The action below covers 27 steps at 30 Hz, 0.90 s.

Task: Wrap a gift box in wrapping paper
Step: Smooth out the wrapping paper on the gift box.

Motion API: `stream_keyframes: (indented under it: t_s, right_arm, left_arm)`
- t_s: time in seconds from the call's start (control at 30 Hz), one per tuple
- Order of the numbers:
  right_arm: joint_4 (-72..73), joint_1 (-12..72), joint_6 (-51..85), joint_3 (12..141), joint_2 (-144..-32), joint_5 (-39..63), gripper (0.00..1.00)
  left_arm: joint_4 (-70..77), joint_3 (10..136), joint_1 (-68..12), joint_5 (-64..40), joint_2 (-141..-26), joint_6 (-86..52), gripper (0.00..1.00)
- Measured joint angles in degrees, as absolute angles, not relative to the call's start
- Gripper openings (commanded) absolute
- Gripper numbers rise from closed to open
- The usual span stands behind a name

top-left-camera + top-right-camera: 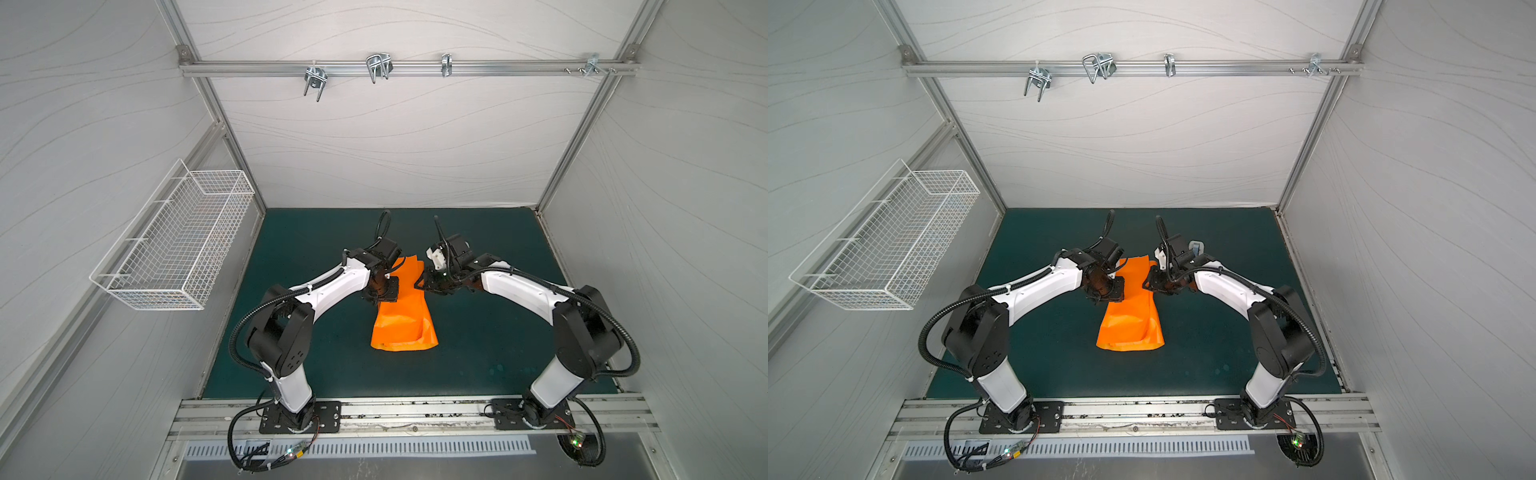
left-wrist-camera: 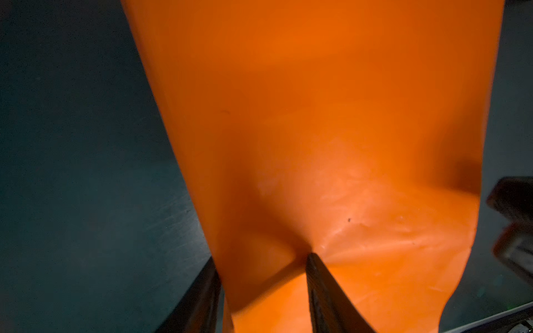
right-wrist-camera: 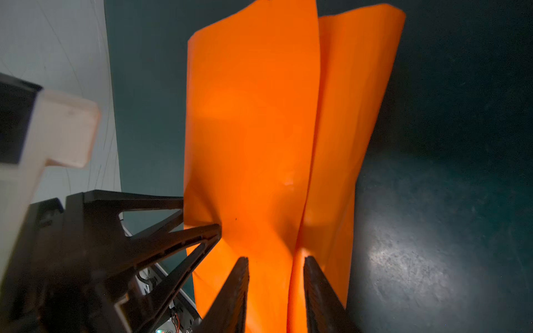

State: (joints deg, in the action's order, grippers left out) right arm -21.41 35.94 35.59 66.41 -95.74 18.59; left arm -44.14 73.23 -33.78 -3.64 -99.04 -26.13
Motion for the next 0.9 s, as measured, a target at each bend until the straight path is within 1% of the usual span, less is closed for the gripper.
stream_keyframes:
  t_s: [0.43, 0.63, 0.7, 0.73, 0.83, 0.9]
  right_arm:
    - [-20.8, 36.9, 35.7, 66.4, -96.8, 19.1, 0.28]
    - [-19.9, 37.2, 36.5, 66.4, -97.5, 19.7, 0.23]
    - [-19.7, 37.2, 36.7, 66.4, -97.6, 19.9, 0.20]
    - [-19.7, 37.2, 36.7, 66.4, -97.6, 20.0, 0.20]
    - [-19.6, 37.2, 36.9, 66.3, -97.6, 20.0, 0.24]
    - [-19.3, 37.2, 37.1, 66.2, -97.6, 20.0, 0.24]
  left_arm:
    - [-44.1, 73.2, -33.8, -3.6, -99.0, -26.1, 0.48]
    - [-44.1, 73.2, -33.8, -3.6, -99.0, -26.1, 0.48]
    - [-44.1, 73.2, -33.8, -3.6, -99.0, -26.1, 0.48]
    - [-44.1, 73.2, -33.8, -3.6, -99.0, -26.1, 0.48]
    - [-44.1, 73.3, -33.8, -3.6, -99.0, -26.1, 0.48]
    - [-44.2, 73.3, -33.8, -3.6, -99.0, -26.1, 0.48]
